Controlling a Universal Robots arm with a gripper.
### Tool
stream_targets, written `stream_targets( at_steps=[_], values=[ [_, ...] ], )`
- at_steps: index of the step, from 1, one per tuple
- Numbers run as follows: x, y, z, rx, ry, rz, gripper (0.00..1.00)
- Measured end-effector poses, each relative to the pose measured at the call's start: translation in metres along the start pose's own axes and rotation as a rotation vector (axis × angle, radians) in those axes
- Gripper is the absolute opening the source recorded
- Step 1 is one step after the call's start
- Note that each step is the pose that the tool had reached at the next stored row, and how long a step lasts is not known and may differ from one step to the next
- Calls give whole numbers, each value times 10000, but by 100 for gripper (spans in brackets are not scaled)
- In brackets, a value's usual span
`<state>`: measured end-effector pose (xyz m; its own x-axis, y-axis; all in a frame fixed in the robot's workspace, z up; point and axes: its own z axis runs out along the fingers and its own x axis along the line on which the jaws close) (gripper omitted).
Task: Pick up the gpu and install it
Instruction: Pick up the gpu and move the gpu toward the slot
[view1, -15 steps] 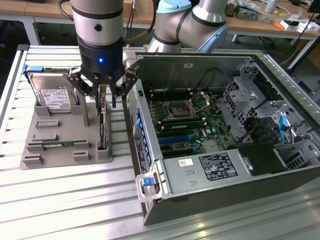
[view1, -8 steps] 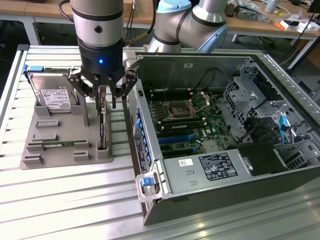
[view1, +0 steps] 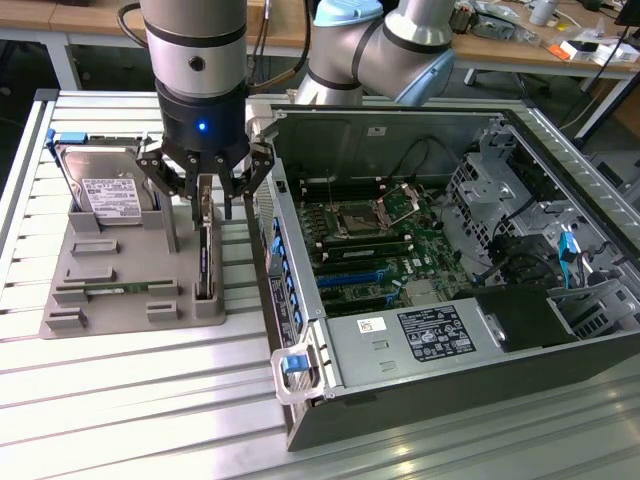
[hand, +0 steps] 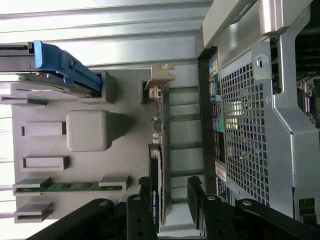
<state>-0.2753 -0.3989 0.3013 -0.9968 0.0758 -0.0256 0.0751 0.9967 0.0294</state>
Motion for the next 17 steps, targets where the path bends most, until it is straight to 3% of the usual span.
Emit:
stream_targets(
  at_steps=[17],
  values=[
    [2,-3,93,1,0,0,42]
  ],
)
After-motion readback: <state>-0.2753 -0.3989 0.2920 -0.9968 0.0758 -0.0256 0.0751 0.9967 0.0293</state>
